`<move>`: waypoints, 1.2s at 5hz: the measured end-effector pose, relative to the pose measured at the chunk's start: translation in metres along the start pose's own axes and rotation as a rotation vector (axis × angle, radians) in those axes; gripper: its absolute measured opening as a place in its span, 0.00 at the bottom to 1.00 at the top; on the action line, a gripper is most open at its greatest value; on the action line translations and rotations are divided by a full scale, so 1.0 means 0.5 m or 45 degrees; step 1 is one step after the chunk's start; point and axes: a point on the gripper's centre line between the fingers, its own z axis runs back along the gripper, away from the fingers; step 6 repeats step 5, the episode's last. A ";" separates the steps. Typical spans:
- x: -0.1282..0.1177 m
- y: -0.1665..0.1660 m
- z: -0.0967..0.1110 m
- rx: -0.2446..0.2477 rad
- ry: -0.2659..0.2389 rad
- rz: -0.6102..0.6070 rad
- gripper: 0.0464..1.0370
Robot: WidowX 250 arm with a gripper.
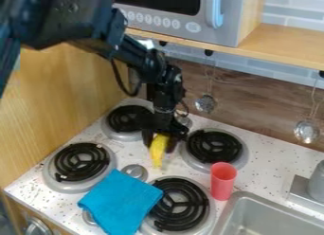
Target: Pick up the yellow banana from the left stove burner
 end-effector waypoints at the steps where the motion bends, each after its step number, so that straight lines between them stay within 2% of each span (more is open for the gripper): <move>1: -0.005 0.000 -0.009 -0.008 -0.010 0.026 0.97; 2: -0.036 -0.007 -0.021 -0.046 0.020 0.021 0.97; 3: -0.043 0.003 0.061 -0.126 -0.073 0.008 0.97; 4: -0.069 0.055 0.148 -0.183 -0.131 0.012 0.97; 5: -0.106 0.107 0.234 -0.199 -0.169 -0.024 0.97; 6: -0.106 0.107 0.234 -0.199 -0.169 -0.024 0.97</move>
